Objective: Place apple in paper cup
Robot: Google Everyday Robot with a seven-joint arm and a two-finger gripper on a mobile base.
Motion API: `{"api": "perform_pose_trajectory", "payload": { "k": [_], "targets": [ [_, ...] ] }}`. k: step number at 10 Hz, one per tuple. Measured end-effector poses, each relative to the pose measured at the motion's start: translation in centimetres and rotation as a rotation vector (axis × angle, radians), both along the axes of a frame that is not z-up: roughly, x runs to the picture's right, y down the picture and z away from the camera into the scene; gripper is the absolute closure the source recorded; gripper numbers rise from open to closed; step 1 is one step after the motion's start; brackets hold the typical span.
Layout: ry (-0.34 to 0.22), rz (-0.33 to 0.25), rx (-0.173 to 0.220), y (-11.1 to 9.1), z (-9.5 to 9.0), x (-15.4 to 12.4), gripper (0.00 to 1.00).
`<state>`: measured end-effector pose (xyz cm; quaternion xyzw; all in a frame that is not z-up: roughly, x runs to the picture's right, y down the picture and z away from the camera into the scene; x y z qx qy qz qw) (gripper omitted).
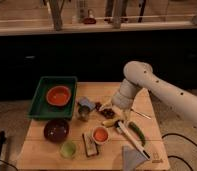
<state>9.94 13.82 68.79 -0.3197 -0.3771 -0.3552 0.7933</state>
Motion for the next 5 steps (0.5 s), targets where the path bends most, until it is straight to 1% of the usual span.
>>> {"api": "perform_pose_trajectory", "payload": {
  "k": [2, 4, 5],
  "targets": [
    [0.098, 0.07, 0.012, -1.1, 0.5, 3.6, 0.2],
    [0.204, 0.144, 0.019, -2.6, 1.7, 6.8, 0.2],
    [0.251, 0.176, 0.022, -3.3, 2.3, 7.9, 0.2]
  ]
}}
